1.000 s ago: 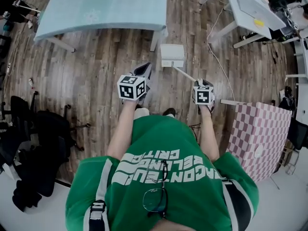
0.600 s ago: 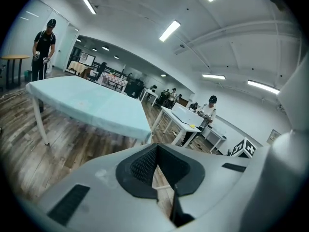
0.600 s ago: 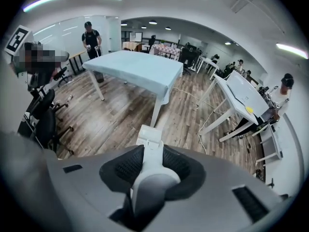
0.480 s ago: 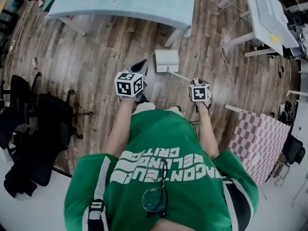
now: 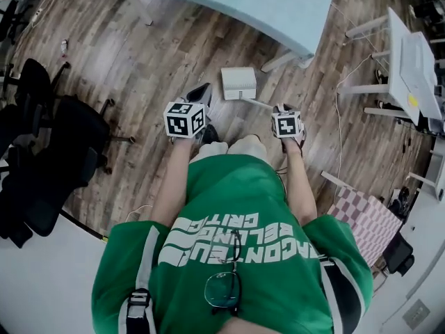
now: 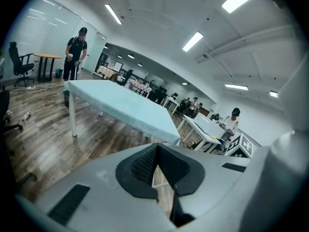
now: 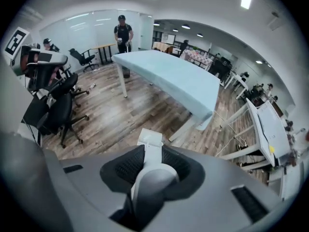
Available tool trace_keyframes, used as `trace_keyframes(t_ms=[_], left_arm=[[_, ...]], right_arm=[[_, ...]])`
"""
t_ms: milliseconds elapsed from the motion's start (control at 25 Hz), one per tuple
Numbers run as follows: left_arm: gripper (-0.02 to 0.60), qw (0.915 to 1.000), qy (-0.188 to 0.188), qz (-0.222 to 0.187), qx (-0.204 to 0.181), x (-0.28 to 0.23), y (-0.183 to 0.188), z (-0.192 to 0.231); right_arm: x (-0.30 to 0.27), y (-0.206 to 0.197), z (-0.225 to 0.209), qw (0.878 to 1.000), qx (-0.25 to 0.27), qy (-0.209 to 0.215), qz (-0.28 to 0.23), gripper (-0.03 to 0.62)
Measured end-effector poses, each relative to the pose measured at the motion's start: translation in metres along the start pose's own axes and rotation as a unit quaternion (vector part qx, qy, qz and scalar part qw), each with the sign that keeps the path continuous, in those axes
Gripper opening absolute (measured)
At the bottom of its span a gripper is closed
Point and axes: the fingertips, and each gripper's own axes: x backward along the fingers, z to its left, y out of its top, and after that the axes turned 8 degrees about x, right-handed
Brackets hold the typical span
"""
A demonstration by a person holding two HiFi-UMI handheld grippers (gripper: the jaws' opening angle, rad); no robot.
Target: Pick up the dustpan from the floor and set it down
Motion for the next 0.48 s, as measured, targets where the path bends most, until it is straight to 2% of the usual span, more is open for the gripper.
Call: trace_keyframes(t_ms=[240,480], left_arm=[[0.003,0.9981,0.047,-0.018,0.035,0.039,-0.006,0.041],[0.003,0.9914,0.098,-0.046,0.074,0.069,-0.011,0.073]], right_arm=[[-0.04,0.049,0.043,0.997,0.062,0.047,0.004,0.117],[-0.073,0.09,0.084,0.988,0.128,0.089,0.014,0.117]])
